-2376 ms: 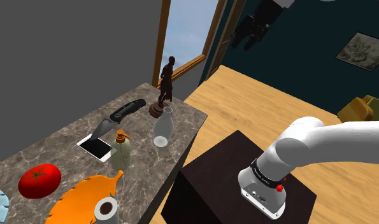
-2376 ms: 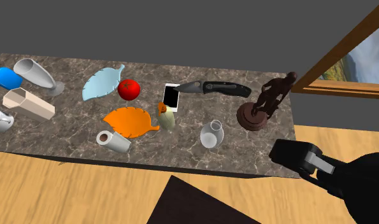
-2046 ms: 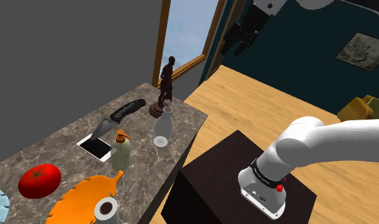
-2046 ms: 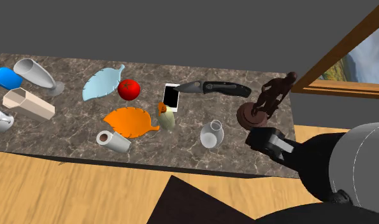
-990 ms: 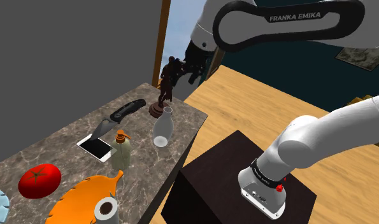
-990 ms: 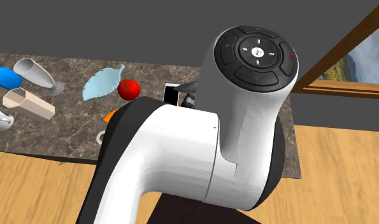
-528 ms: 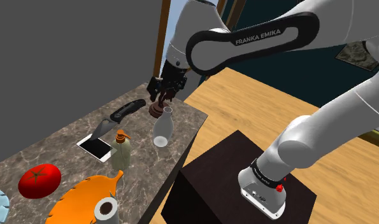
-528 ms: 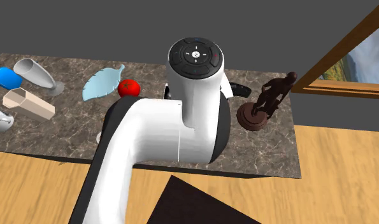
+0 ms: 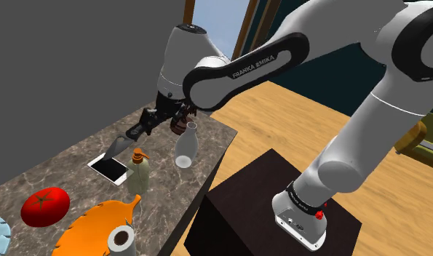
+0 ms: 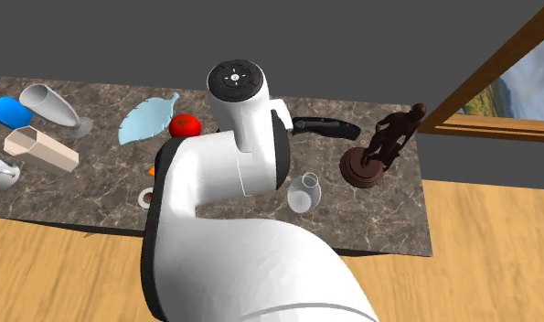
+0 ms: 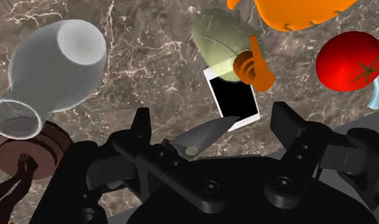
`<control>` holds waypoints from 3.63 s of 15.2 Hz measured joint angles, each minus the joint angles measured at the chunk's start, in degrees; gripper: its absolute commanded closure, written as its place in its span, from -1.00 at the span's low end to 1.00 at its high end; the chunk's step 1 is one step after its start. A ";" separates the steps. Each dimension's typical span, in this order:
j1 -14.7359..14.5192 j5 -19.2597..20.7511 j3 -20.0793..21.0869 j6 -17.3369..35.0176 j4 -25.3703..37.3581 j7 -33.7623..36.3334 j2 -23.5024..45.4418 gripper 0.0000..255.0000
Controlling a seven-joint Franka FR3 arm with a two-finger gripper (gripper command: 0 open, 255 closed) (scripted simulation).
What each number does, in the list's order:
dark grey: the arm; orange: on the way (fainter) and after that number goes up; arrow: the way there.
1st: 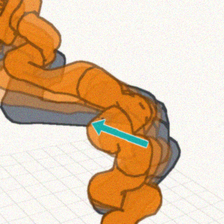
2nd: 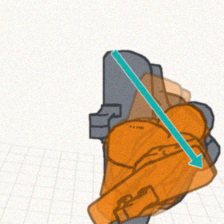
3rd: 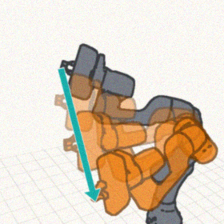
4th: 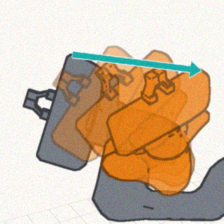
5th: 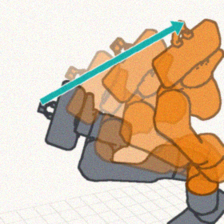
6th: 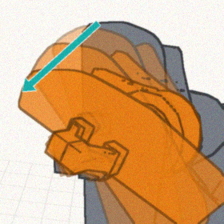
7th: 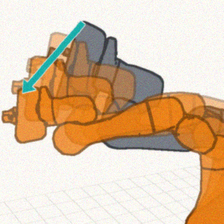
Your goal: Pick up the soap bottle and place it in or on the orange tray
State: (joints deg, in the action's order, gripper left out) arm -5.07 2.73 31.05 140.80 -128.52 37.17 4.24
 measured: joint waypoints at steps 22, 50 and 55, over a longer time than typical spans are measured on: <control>-9.75 16.74 -5.30 6.22 12.63 14.38 23.00 1.00; -6.28 9.58 -0.75 -3.60 14.15 9.65 13.83 1.00; -7.83 9.19 0.19 -7.18 17.11 11.32 13.19 1.00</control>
State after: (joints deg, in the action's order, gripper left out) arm -12.89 11.91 31.24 133.62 -111.41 48.49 17.43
